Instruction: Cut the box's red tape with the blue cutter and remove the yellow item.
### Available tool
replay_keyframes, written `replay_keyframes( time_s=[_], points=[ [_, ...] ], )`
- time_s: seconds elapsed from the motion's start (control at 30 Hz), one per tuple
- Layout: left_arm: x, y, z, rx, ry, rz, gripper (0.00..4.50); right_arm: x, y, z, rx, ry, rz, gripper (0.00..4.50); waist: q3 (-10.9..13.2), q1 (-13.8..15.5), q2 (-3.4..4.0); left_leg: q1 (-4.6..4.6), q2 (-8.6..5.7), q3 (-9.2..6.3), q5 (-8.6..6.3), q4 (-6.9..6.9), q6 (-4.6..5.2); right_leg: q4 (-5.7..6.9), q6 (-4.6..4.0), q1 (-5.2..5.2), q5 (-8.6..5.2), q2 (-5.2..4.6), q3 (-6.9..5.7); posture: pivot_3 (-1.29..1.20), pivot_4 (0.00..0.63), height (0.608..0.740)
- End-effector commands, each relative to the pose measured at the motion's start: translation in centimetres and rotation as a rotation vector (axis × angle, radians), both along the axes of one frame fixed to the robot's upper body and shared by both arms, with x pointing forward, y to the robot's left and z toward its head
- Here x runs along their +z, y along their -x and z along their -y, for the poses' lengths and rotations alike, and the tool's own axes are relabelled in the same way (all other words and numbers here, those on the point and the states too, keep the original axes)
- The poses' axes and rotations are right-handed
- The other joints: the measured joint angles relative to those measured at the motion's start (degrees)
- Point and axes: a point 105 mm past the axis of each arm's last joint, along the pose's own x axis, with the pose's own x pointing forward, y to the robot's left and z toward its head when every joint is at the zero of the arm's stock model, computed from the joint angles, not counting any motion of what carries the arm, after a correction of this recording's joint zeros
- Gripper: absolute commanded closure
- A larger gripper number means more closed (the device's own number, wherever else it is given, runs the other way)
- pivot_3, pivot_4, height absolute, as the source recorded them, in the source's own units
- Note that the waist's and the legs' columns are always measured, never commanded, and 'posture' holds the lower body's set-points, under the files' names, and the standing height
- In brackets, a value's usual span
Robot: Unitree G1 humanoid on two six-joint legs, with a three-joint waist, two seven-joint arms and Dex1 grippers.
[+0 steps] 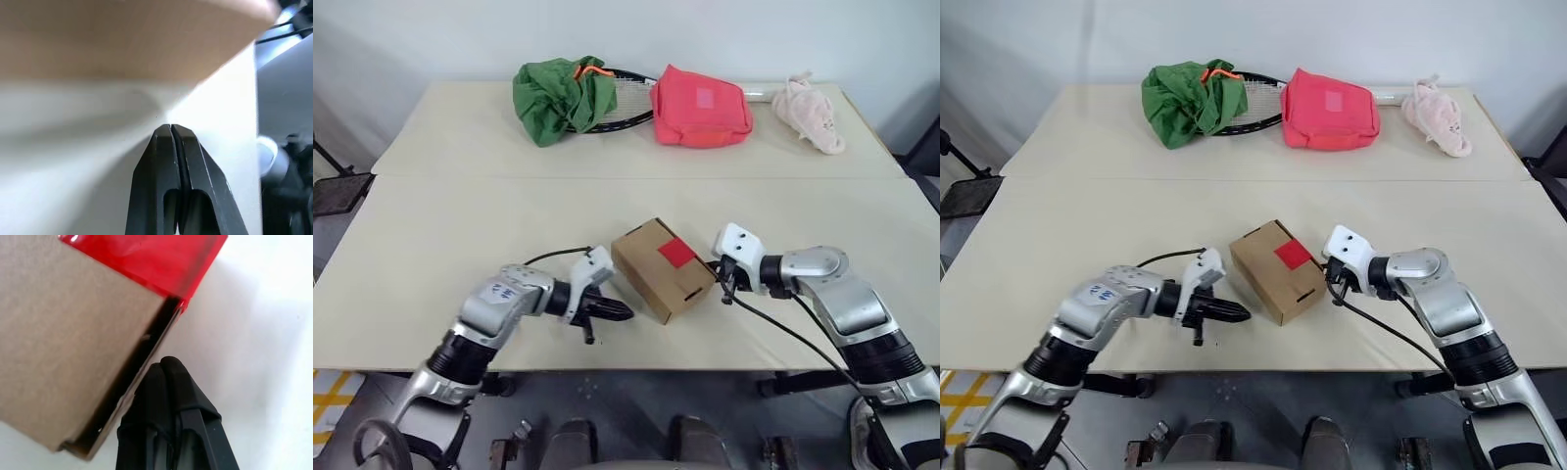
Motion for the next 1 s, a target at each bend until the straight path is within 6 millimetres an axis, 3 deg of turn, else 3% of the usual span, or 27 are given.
replay_keyframes(
  time_s=[0.03, 0.13, 0.17, 0.27, 0.4, 0.53, 0.63, 0.8, 1.0],
  points=[
    [3.8, -0.8, -1.0, 0.002, 0.135, 0.178, 4.48, 2.7, 0.9, 1.5, 0.007, -0.036, 0.068, 4.5, 0.0, 0.9, -0.01, -0.04, 0.0, -0.01, 0.0, 0.03, 0.0, -0.05, 0.0, 0.0, 0.0, 0.0, -0.01, 0.0, 0.15, 0.74],
    [6.7, -1.6, -3.8, 0.075, 0.226, 0.297, 4.48, 3.8, 2.4, 3.3, -0.006, -0.124, 0.057, 4.5, 0.0, 1.4, -0.01, -0.08, 0.0, -0.01, -0.01, 0.04, 0.01, -0.11, 0.0, 0.0, 0.01, 0.0, -0.02, 0.0, 0.15, 0.74],
    [7.2, -1.6, -5.1, 0.104, 0.232, 0.311, 4.31, 4.2, 2.8, 4.1, -0.029, -0.155, 0.068, 4.5, 0.0, 1.4, -0.01, -0.07, 0.0, -0.01, -0.01, 0.04, 0.01, -0.11, 0.0, 0.01, 0.01, 0.0, -0.03, 0.0, 0.15, 0.74],
    [7.7, -0.9, -9.4, 0.165, 0.197, 0.375, 3.63, 5.0, 4.7, 5.7, -0.022, -0.229, 0.101, 3.91, 0.0, 1.0, 0.0, 0.02, 0.01, 0.06, -0.02, -0.13, 0.0, -0.13, 0.0, 0.01, 0.01, 0.01, -0.03, 0.0, 0.15, 0.74],
    [7.0, 0.1, -16.0, 0.301, 0.132, 0.485, 2.34, 7.1, 8.0, 7.0, 0.053, -0.371, 0.195, 2.51, 0.0, 0.5, 0.03, 0.1, 0.04, 0.17, -0.05, -0.17, 0.01, -0.14, 0.0, 0.01, 0.01, 0.01, -0.02, 0.0, 0.15, 0.74],
    [6.7, 0.6, -20.9, 0.392, 0.028, 0.63, 1.09, 7.1, 11.1, 6.7, 0.138, -0.369, 0.17, 1.12, 0.0, 0.8, 0.02, 0.11, 0.07, 0.17, -0.08, -0.09, 0.04, -0.11, -0.03, 0.04, 0.03, 0.01, -0.02, 0.0, 0.15, 0.74],
    [6.3, 0.8, -23.6, 0.466, -0.002, 0.596, 0.14, 7.2, 12.6, 5.8, 0.182, -0.423, 0.103, 0.06, 0.0, 1.3, 0.01, 0.11, 0.07, 0.17, -0.12, -0.07, 0.06, -0.11, -0.03, 0.06, 0.04, 0.01, -0.02, 0.0, 0.15, 0.74],
    [4.3, 2.8, -26.1, 0.419, -0.076, 0.454, 0.02, 9.3, 14.2, 3.1, 0.335, -0.425, 0.236, 0.0, 0.0, 1.0, 0.02, 0.17, 0.12, 0.2, -0.17, -0.11, 0.05, -0.05, -0.03, 0.01, 0.05, 0.04, -0.02, 0.0, 0.15, 0.74],
    [5.6, 1.9, -26.5, 0.391, -0.107, 0.539, 0.02, 10.3, 15.3, 3.3, 0.332, -0.406, 0.265, 0.0, 0.0, 1.6, -0.11, 0.18, 0.18, 0.27, -0.28, -0.03, 0.07, 0.0, -0.02, 0.01, 0.05, 0.07, -0.08, 0.0, 0.15, 0.74]
  ],
)
